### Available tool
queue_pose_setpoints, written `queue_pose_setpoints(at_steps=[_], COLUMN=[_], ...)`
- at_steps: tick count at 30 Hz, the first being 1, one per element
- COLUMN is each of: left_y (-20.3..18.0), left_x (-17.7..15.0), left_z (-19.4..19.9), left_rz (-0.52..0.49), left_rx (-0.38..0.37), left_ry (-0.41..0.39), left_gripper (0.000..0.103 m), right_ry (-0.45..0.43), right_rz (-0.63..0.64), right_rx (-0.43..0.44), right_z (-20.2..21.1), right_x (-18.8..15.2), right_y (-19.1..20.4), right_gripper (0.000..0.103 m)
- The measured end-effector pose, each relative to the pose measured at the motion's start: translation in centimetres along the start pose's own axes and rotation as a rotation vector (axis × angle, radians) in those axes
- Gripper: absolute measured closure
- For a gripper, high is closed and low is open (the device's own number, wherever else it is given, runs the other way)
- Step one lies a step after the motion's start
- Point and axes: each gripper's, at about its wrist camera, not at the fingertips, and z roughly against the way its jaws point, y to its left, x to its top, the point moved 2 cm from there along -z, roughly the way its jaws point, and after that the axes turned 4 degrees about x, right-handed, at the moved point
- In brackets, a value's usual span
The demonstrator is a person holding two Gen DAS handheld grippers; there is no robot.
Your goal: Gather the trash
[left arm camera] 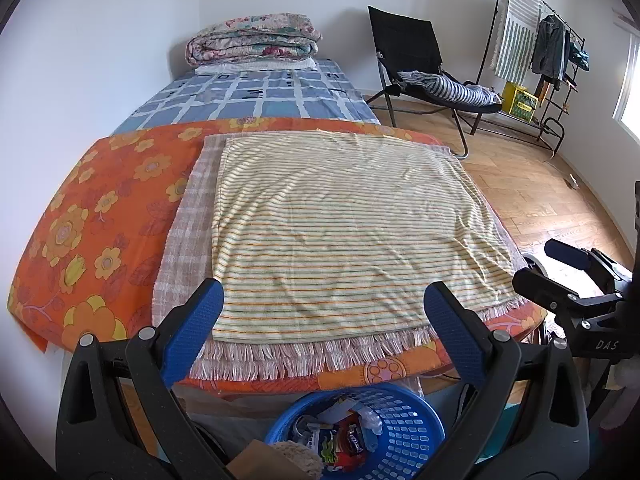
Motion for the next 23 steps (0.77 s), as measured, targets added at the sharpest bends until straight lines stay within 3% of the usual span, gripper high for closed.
queue_pose_setpoints(at_steps=[23], left_y=[0.08], left_x=[-0.06], left_z=[0.20], left_rz=[-0.012], left_rx=[0.010], left_ry=[-0.007], left_gripper=[0.001], right_ry=[0.019], right_rz=[0.001], right_rx=[0.001], right_z=[-0.47], right_x=[-0.51], right_y=[-0.06], right_gripper=[0.000])
